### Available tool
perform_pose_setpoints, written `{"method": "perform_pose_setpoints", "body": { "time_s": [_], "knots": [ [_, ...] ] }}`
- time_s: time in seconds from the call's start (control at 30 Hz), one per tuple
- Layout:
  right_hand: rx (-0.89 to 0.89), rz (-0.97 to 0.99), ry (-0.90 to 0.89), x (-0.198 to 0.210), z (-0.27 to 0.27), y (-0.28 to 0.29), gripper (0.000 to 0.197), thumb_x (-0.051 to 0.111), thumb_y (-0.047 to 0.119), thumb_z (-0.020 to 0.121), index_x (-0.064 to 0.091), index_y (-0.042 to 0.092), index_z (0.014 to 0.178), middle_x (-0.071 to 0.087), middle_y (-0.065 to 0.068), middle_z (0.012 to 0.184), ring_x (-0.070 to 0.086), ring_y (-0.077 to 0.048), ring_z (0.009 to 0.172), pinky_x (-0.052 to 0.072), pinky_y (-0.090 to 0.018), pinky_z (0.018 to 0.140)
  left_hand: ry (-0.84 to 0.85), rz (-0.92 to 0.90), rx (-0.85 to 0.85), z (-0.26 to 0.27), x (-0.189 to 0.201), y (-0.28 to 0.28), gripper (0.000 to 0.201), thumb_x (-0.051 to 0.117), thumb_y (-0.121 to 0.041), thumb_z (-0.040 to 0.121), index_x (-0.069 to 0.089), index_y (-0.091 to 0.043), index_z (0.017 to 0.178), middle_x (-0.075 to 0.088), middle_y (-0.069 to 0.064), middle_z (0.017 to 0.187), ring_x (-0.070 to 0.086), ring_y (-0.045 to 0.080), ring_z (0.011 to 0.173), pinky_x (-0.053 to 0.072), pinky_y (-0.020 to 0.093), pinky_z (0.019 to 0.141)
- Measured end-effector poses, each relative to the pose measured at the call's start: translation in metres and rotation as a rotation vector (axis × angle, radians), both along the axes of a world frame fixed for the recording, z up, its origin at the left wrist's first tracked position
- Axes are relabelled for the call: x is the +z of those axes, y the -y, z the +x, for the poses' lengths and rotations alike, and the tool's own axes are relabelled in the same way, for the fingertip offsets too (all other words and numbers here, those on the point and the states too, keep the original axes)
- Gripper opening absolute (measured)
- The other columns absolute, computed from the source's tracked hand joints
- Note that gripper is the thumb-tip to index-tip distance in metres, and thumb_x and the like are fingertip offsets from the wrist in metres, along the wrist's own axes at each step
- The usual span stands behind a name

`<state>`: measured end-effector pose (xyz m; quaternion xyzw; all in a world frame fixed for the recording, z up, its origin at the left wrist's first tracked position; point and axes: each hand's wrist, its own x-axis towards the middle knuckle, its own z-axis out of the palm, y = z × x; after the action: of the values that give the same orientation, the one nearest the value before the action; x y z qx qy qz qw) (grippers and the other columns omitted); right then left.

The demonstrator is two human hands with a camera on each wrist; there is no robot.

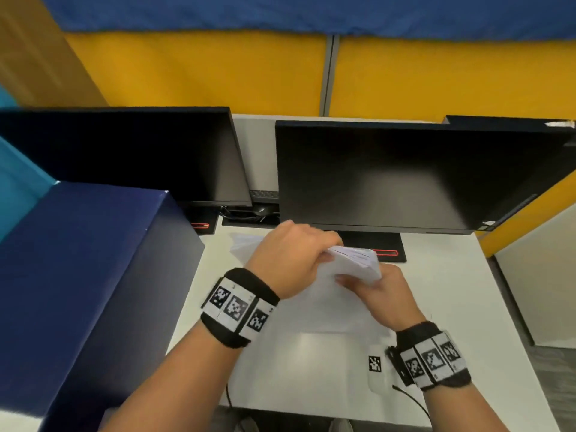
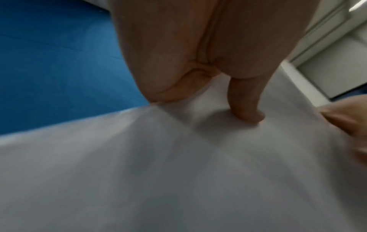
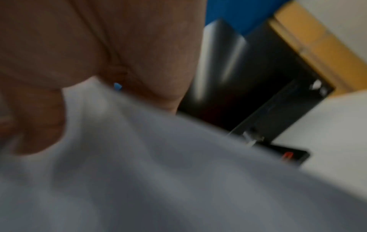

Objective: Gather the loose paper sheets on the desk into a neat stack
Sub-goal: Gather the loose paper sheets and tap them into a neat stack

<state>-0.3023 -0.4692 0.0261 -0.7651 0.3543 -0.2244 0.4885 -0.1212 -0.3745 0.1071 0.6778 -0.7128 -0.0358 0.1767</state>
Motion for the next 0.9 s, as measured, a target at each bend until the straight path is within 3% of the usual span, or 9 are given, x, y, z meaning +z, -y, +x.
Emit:
{"method": "perform_pose_setpoints", "body": {
  "time_s": [0.07,0.17,0.23,0.3,0.4,0.5,0.6,0.7,0.9],
  "knots": [
    [-0.106,0.08,0.07,-0.006,-0.002,-0.003,0.024,0.082,0.016,0.077,0.069,0.036,0.077,0.072,0.016,0.064,0.065,-0.003,0.062,0.047,-0.007,0.056,-0.029,-0.069,0.072,0.008,0.001,-0.01,0.018,0.062,-0.038,0.091,0.064,-0.034,0.108,0.07,-0.012,0.093,0.061,0.009,0.089,0.042,0.033,0.09],
    [-0.17,0.232,0.194,-0.015,-0.016,-0.002,0.025,0.081,0.009,0.075,0.07,0.03,0.084,0.074,0.024,0.074,0.071,0.002,0.072,0.054,-0.011,0.06,-0.206,-0.165,0.422,0.044,-0.015,-0.043,0.064,0.078,-0.059,0.069,0.055,-0.041,0.125,0.061,-0.019,0.117,0.049,0.003,0.112,0.035,0.037,0.105],
    [-0.2,0.256,0.254,-0.018,-0.022,-0.002,0.029,0.08,0.001,0.074,0.071,0.026,0.086,0.076,0.022,0.076,0.072,0.003,0.075,0.054,-0.011,0.061,-0.57,-0.191,0.6,0.057,-0.036,-0.059,0.103,0.09,-0.054,0.052,0.04,-0.038,0.14,0.047,-0.016,0.14,0.04,0.004,0.13,0.031,0.032,0.109],
    [-0.208,0.267,0.291,-0.015,-0.022,-0.003,0.031,0.08,-0.001,0.069,0.07,0.024,0.085,0.076,0.02,0.077,0.072,0.003,0.074,0.053,-0.01,0.061,-1.016,-0.091,0.532,0.054,-0.064,-0.058,0.117,0.096,-0.039,0.047,0.034,-0.029,0.146,0.05,-0.008,0.144,0.045,0.008,0.134,0.038,0.031,0.109],
    [-0.204,0.253,0.315,-0.015,-0.018,-0.005,0.036,0.08,-0.004,0.07,0.07,0.026,0.087,0.077,0.019,0.08,0.072,0.002,0.076,0.054,-0.011,0.063,-1.186,0.009,0.465,0.038,-0.08,-0.049,0.076,0.095,-0.022,0.056,0.062,-0.013,0.123,0.073,0.001,0.114,0.068,0.019,0.109,0.057,0.03,0.086],
    [-0.227,0.216,0.337,-0.021,-0.022,-0.005,0.041,0.081,-0.004,0.071,0.069,0.029,0.093,0.077,0.019,0.088,0.072,0.0,0.083,0.056,-0.013,0.069,-1.225,-0.138,0.469,0.027,-0.083,-0.046,0.037,0.087,-0.009,0.065,0.074,-0.016,0.1,0.078,-0.008,0.096,0.074,0.011,0.093,0.057,0.023,0.077],
    [-0.196,0.212,0.29,-0.029,-0.024,-0.005,0.039,0.085,0.004,0.068,0.072,0.025,0.098,0.078,0.012,0.096,0.073,-0.005,0.089,0.059,-0.021,0.078,-1.202,-0.148,0.541,0.019,-0.105,-0.046,0.039,0.087,-0.005,0.067,0.072,-0.018,0.101,0.077,-0.012,0.093,0.072,0.004,0.091,0.055,0.015,0.075],
    [-0.21,0.293,0.23,-0.04,-0.021,-0.005,0.04,0.087,0.02,0.058,0.072,0.024,0.095,0.078,0.013,0.09,0.074,-0.007,0.088,0.059,-0.019,0.074,-1.229,-0.024,0.625,0.007,-0.129,-0.041,0.051,0.094,-0.015,0.059,0.071,-0.01,0.105,0.077,-0.003,0.097,0.073,0.012,0.095,0.058,0.02,0.079],
    [-0.293,0.24,0.281,-0.04,-0.016,0.001,0.04,0.085,-0.005,0.066,0.072,0.024,0.09,0.078,0.014,0.086,0.074,-0.003,0.082,0.058,-0.015,0.074,-1.28,-0.066,0.596,0.002,-0.123,-0.032,0.032,0.086,-0.004,0.07,0.071,-0.024,0.091,0.076,-0.019,0.08,0.071,-0.004,0.08,0.052,0.009,0.07]
  ]
}}
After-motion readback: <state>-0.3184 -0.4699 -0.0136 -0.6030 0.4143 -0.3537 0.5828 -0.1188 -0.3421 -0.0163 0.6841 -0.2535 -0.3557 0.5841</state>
